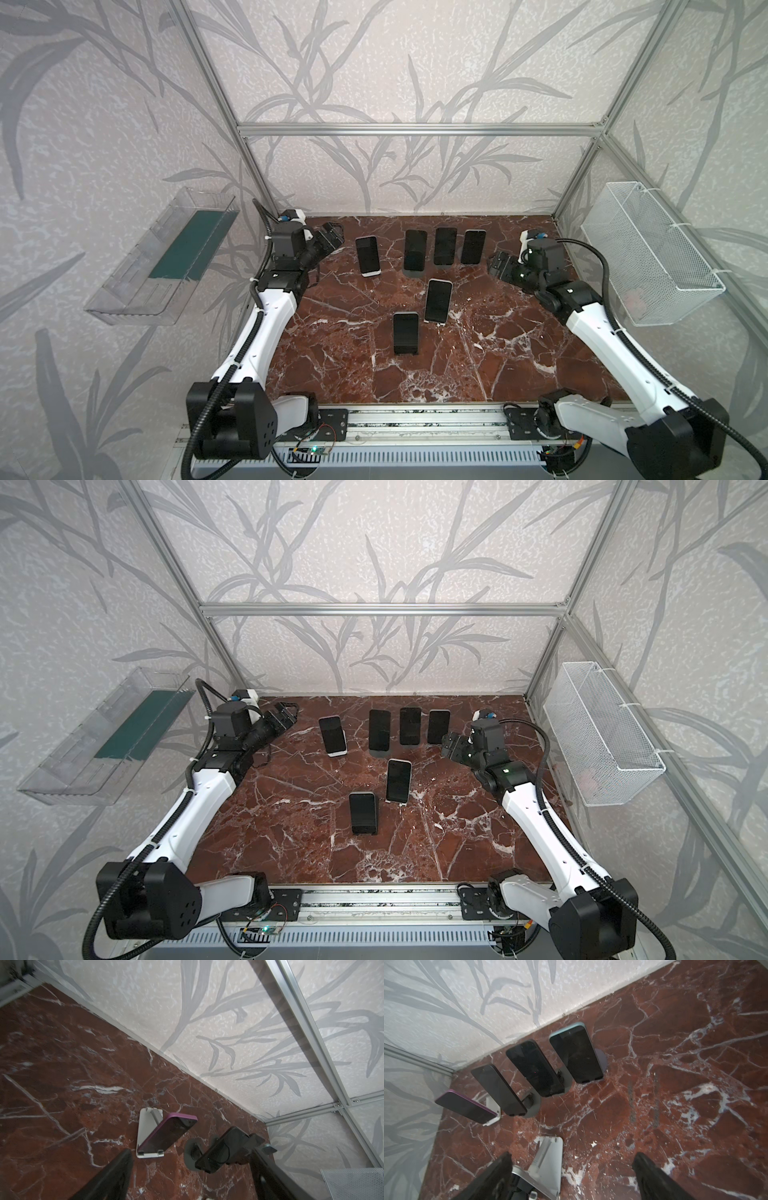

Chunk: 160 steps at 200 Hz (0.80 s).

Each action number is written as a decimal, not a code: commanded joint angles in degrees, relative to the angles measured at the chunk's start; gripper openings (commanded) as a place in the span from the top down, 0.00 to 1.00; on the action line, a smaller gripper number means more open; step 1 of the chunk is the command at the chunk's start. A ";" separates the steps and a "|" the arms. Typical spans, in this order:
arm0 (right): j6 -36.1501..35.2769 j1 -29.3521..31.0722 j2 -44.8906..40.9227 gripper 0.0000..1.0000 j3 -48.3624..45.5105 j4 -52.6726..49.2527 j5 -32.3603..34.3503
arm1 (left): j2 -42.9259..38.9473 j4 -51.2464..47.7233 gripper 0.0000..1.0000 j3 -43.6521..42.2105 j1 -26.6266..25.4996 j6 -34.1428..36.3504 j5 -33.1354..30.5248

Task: Remove the phone from the phone stand
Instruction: 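Raise both arms and move the grippers toward the standing phones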

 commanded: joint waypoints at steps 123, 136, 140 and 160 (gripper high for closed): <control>13.12 31.66 19.72 0.01 16.46 -3.68 36.85 | -3.13 1.13 0.17 -1.65 -6.17 -5.46 5.50; 14.04 31.66 21.42 0.00 17.20 -3.65 35.68 | -3.18 1.12 0.17 -1.80 -6.17 -5.69 5.38; 14.14 31.66 21.95 0.00 17.45 -3.69 35.50 | -3.10 1.17 0.17 -1.76 -6.18 -5.79 5.49; 14.90 31.66 24.39 0.01 18.61 -4.09 34.43 | -3.19 1.46 0.18 -2.00 -6.30 -6.06 5.75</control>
